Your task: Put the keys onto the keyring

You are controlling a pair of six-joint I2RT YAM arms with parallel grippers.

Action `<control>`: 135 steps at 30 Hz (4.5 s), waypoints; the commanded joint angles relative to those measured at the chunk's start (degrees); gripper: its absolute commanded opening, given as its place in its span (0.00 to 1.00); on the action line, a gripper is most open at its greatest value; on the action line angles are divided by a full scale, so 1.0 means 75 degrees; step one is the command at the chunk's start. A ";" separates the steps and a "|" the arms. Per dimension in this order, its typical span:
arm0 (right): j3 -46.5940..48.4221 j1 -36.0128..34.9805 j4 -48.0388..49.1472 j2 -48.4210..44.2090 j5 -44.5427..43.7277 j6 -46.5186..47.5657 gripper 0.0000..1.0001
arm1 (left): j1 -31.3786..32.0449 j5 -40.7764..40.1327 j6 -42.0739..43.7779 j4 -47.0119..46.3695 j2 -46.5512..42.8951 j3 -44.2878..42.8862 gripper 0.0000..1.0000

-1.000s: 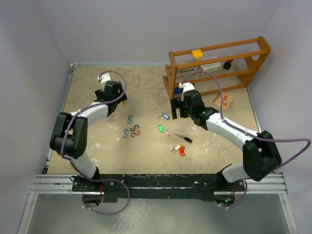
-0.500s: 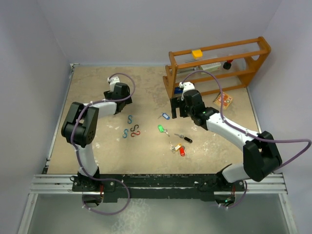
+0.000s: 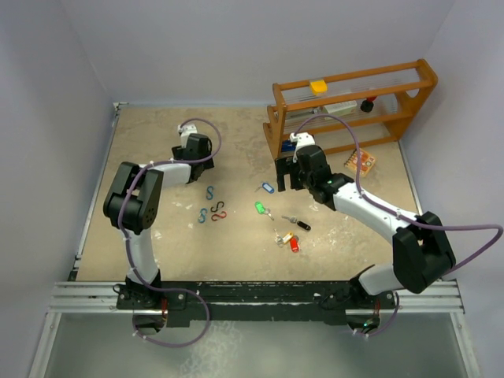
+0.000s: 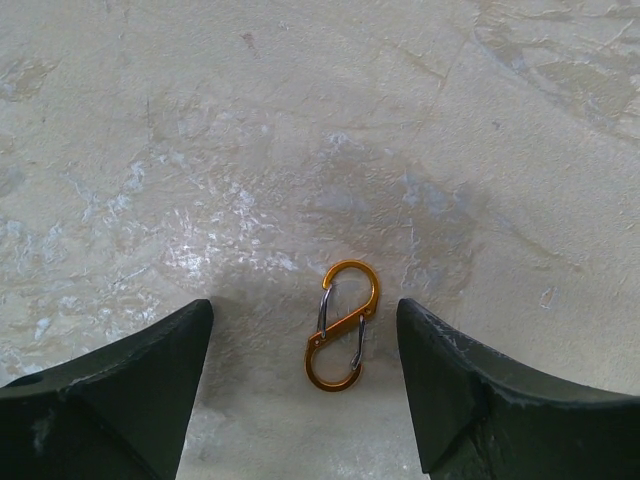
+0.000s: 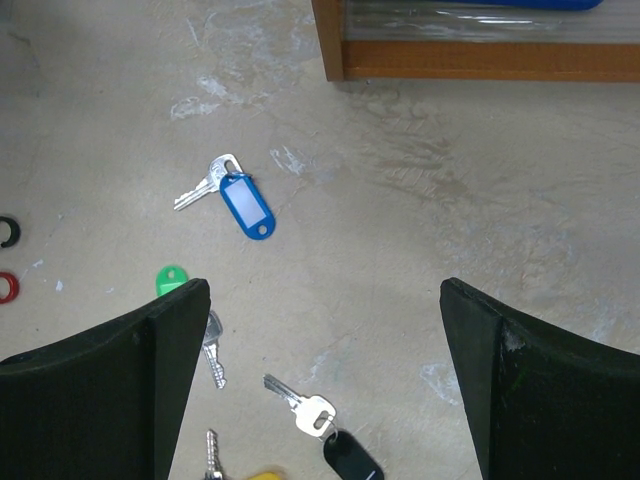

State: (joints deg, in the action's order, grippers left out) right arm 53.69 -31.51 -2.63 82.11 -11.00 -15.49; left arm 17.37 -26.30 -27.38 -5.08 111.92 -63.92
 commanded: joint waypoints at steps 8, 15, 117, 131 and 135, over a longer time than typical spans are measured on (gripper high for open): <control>-0.0141 -0.0041 0.0258 -0.0143 -0.0064 -0.0090 1.00 | -0.0006 0.0389 0.0585 0.0042 0.0234 -0.0449 0.67; -0.0186 -0.0038 0.0281 -0.0155 -0.0068 -0.0081 1.00 | 0.0004 0.0488 0.0892 0.0178 0.0278 -0.0388 0.61; -0.0987 0.0145 0.0253 -0.1549 -0.1362 -0.0399 1.00 | 0.4001 -0.1106 -0.1400 0.0564 0.0742 -0.1871 0.00; -0.1101 0.0287 0.0325 -0.1572 -0.1207 -0.0426 1.00 | 0.4013 -0.1329 -0.1353 0.0851 0.0907 -0.2056 0.00; -0.1119 0.0310 0.0342 -0.1550 -0.1193 -0.0434 1.00 | 0.4024 -0.1278 -0.1343 0.0922 0.0866 -0.2032 0.00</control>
State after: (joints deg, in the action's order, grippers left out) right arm 45.45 -29.54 -2.20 72.20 -19.97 -18.48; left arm 47.07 -34.94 -36.93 2.02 118.63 -77.03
